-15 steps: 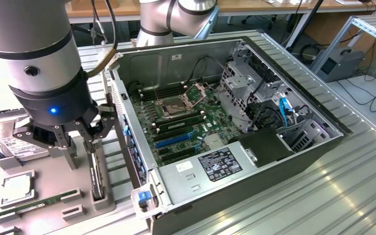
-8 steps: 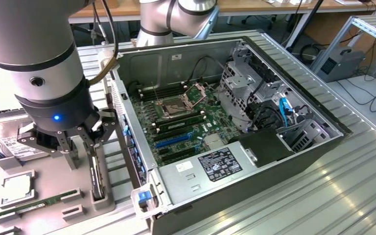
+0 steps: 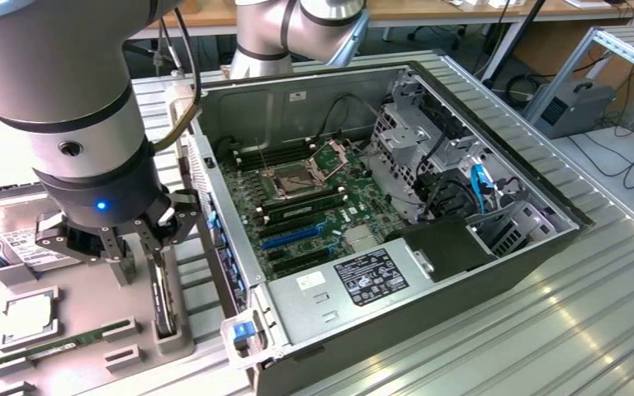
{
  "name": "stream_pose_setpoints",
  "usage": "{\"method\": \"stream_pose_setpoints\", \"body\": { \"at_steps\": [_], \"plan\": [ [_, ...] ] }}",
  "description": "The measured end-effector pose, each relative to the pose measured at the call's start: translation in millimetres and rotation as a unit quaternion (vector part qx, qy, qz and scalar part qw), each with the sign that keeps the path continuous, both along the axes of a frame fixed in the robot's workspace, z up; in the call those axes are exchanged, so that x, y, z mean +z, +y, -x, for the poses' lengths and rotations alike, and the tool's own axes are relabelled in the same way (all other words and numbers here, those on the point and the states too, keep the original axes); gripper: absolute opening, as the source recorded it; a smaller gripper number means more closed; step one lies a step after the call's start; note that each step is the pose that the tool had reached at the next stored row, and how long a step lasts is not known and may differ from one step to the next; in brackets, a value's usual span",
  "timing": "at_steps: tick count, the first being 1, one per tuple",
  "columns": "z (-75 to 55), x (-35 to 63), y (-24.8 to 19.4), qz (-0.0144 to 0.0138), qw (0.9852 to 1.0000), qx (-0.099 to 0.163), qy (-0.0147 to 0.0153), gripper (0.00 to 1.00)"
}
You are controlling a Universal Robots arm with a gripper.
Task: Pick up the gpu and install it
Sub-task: 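Pick up the gpu and move the gpu toward the slot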
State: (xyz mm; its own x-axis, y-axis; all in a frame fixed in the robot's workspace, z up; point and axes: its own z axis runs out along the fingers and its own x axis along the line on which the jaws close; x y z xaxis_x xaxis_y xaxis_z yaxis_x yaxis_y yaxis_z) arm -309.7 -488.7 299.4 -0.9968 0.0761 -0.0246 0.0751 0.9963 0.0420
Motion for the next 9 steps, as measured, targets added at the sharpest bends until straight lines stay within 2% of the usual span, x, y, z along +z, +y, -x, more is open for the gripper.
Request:
{"method": "stream_pose_setpoints", "body": {
  "at_steps": [7, 8, 9],
  "plan": [
    [-1.4, -3.2, 0.0, 0.0, 1.0, 0.0, 0.0, 0.36],
    [-1.4, -3.2, 0.0, 0.0, 1.0, 0.0, 0.0, 0.37],
    [-1.4, -3.2, 0.0, 0.0, 1.0, 0.0, 0.0, 0.44]
  ]
}}
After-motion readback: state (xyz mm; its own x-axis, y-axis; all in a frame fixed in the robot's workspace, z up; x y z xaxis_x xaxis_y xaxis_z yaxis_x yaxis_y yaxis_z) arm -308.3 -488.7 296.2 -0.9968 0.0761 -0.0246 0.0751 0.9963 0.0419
